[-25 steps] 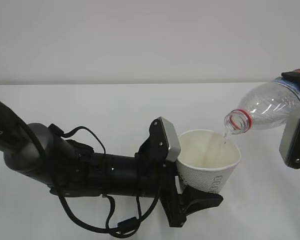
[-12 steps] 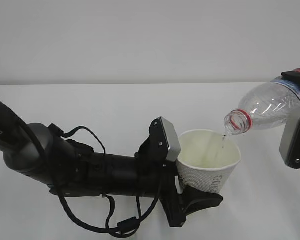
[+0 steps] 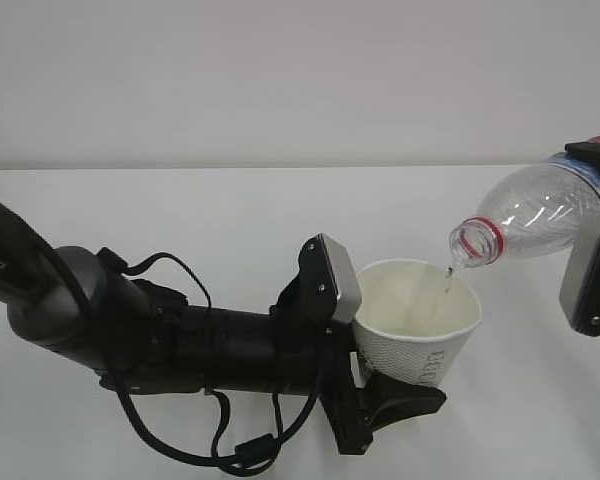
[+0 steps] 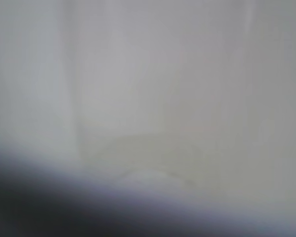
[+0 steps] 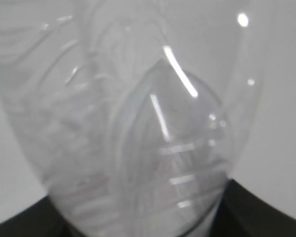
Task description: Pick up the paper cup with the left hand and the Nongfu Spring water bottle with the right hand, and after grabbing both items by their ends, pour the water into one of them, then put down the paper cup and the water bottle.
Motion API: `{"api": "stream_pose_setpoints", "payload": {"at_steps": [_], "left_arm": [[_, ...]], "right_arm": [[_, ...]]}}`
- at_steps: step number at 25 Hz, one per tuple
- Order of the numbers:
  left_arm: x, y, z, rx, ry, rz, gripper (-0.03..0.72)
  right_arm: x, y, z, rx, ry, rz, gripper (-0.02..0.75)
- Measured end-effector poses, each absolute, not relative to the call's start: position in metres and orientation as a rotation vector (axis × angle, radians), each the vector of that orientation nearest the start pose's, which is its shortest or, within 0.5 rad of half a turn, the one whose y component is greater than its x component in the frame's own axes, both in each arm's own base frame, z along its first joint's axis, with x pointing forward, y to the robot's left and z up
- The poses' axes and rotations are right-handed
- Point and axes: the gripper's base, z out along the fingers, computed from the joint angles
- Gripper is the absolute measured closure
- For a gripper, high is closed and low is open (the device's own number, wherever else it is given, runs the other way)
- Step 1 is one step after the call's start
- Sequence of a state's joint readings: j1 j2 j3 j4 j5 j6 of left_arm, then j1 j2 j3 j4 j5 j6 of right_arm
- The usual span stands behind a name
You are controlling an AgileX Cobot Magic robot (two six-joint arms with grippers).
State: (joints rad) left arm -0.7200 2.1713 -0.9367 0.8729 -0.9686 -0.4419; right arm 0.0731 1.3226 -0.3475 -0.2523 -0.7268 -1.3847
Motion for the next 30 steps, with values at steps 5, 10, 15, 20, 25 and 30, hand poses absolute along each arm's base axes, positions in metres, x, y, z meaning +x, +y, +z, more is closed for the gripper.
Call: {"api": "stream_pose_setpoints", "payload": {"at_steps": [5, 10, 15, 20, 25, 30], "left_arm": [[0.2475, -0.2935, 0.0873, 1.25, 1.583, -1.036, 0.176], [0.2475, -0.2935, 0.0873, 1.25, 1.583, -1.036, 0.176], [0.2475, -0.2935, 0.0873, 1.25, 1.583, -1.036, 0.176], [0.2475, -0.2935, 0.0873, 1.25, 1.583, -1.036, 0.176], [0.2475, -0.2935, 0.0873, 1.25, 1.583, -1.036, 0.176], [0.2475, -0.2935, 0.0873, 1.25, 1.583, -1.036, 0.176]], "right_arm": [[0.23, 0.0319, 0.2097, -1.438, 1.154, -0.94, 0.332], [0.23, 0.0319, 0.2099, -1.436, 1.154, -0.94, 0.332], [0.23, 0.0319, 0.2099, -1.437, 1.153, -0.941, 0.332], [0.23, 0.0318, 0.2099, -1.435, 1.155, -0.942, 0.332], [0.23, 0.0318, 0.2099, -1.435, 1.155, -0.942, 0.332], [0.2301, 0.0318, 0.2101, -1.434, 1.153, -0.942, 0.332]]}}
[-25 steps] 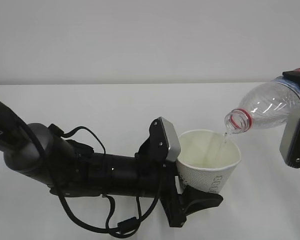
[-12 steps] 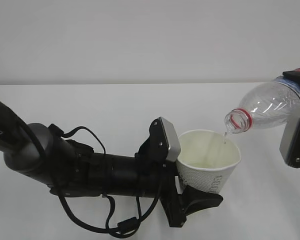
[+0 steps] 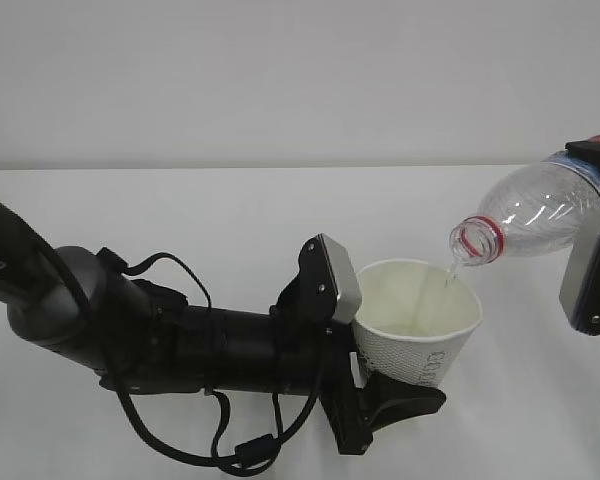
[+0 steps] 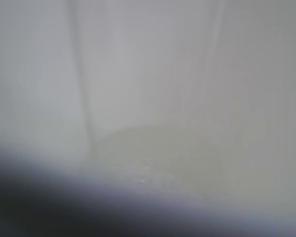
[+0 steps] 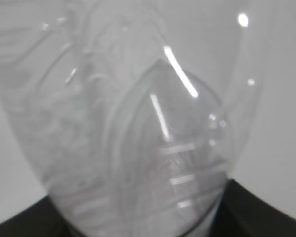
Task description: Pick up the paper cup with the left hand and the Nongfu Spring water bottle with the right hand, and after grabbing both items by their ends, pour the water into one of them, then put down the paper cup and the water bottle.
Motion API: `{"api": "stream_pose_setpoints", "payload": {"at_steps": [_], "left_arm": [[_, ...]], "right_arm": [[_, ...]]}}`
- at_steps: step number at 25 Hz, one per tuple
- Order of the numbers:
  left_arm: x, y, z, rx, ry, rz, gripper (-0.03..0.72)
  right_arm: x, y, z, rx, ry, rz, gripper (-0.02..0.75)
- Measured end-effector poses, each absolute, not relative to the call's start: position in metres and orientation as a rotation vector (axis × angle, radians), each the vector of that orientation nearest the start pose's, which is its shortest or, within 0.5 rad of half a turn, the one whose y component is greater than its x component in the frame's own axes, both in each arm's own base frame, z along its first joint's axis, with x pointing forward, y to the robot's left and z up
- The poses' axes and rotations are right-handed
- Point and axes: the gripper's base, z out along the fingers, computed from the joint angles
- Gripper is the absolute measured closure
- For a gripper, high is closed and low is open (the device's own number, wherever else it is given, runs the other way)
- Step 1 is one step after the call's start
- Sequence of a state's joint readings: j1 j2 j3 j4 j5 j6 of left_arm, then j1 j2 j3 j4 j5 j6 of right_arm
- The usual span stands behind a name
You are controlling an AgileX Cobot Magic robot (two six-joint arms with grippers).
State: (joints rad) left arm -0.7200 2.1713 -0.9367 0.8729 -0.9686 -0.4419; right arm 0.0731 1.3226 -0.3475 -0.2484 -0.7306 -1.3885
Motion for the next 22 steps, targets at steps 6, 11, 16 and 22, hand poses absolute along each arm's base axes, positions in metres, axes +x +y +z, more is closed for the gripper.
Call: {"api": "stream_pose_setpoints", "payload": {"at_steps": [6, 11, 16, 22], "left_arm": [[0.2475, -0.2935, 0.0873, 1.25, 1.583, -1.036, 0.176], [0.2475, -0.2935, 0.0873, 1.25, 1.583, -1.036, 0.176], [0.2475, -0.2935, 0.0873, 1.25, 1.583, -1.036, 0.176], [0.2475, -0.2935, 0.0873, 1.25, 1.583, -1.036, 0.176]], "right_arm": [[0.2301, 0.0319, 0.2106, -1.43, 1.149, -0.944, 0.332], [0.2302, 0.032, 0.2109, -1.428, 1.146, -0.945, 0.332], [0.2302, 0.032, 0.211, -1.431, 1.142, -0.95, 0.332], [0.2302, 0.0319, 0.2111, -1.431, 1.14, -0.953, 0.332]]}}
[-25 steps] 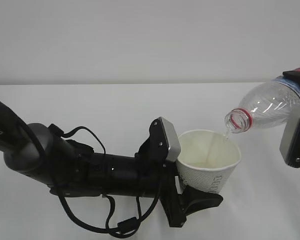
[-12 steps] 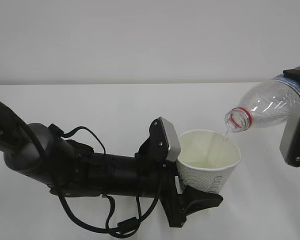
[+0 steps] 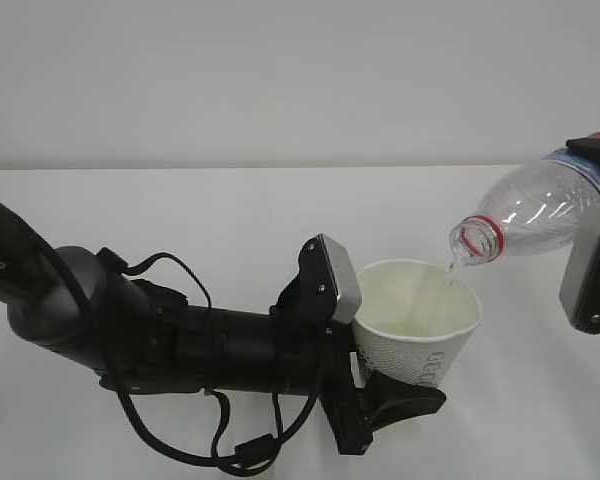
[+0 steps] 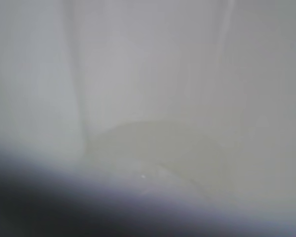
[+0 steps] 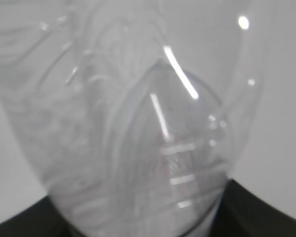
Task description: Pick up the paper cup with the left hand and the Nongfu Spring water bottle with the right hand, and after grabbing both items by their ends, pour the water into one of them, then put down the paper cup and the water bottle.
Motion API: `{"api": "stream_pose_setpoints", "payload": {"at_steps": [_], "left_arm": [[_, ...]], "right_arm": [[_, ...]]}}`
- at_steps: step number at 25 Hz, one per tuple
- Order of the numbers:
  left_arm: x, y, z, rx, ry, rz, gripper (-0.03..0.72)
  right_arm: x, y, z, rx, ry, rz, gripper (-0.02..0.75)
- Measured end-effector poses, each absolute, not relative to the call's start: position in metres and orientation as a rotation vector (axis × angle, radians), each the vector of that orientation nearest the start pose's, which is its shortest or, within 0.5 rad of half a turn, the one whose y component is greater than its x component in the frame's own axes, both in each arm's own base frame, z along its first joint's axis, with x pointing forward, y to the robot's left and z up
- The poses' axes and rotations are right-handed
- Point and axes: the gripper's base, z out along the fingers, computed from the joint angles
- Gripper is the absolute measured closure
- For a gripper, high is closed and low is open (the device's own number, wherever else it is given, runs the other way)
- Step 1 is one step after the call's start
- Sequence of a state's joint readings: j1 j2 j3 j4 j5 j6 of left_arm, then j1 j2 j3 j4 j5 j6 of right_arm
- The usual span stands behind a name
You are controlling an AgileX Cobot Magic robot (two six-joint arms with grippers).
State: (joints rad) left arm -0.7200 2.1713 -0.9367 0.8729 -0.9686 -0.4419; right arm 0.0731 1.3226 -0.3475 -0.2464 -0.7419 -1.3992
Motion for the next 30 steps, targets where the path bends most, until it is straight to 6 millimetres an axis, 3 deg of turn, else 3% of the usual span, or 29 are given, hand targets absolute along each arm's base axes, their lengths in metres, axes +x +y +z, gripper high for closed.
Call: {"api": "stream_pose_setpoints", "payload": {"at_steps": [30], "left_arm": [[0.2475, -0.2935, 0.0873, 1.25, 1.583, -1.036, 0.176]], "right_arm": [[0.2305, 0.0313, 0.2119, -1.422, 1.14, -0.963, 0.333]]}}
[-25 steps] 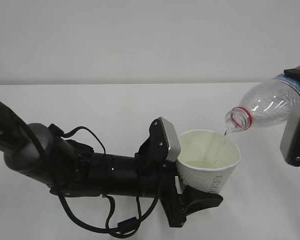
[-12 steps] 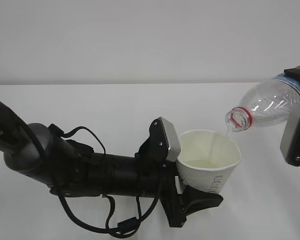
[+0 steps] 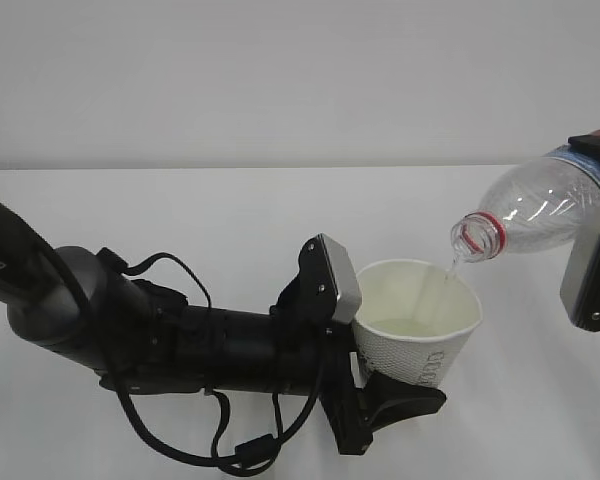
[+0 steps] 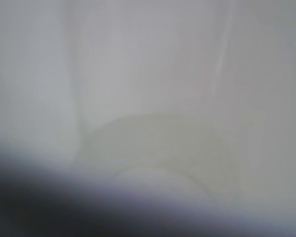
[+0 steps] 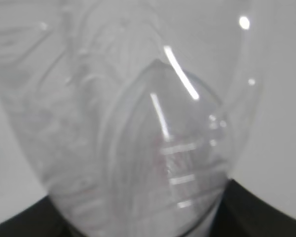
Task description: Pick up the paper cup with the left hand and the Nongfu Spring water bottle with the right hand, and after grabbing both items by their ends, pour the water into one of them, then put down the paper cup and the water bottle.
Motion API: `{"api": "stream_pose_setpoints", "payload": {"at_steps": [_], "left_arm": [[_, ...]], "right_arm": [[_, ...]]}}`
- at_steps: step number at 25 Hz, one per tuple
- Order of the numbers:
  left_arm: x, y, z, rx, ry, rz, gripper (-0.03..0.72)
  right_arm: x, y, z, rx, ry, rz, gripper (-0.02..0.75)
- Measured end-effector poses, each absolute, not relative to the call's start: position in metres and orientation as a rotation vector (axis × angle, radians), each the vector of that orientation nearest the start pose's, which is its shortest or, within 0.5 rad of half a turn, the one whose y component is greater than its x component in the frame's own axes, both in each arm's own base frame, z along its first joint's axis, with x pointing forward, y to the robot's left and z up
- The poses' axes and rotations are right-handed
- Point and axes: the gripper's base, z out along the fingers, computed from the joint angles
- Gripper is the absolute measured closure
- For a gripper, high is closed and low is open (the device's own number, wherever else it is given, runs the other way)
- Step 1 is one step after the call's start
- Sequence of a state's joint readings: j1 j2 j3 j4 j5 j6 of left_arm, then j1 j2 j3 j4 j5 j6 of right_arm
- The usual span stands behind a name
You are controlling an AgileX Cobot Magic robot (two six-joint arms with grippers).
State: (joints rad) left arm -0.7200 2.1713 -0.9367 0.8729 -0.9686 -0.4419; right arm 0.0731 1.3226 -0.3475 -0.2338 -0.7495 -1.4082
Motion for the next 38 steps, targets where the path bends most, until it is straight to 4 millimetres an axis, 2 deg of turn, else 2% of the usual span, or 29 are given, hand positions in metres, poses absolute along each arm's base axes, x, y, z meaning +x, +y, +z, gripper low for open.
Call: {"api": "stream_pose_setpoints", "payload": {"at_steps": [38], "left_arm": [[0.2474, -0.2935, 0.0873, 1.252, 1.582, -1.037, 0.176]], "right_arm": [[0.2307, 0.0306, 0.212, -1.423, 1.141, -0.975, 0.333]]}}
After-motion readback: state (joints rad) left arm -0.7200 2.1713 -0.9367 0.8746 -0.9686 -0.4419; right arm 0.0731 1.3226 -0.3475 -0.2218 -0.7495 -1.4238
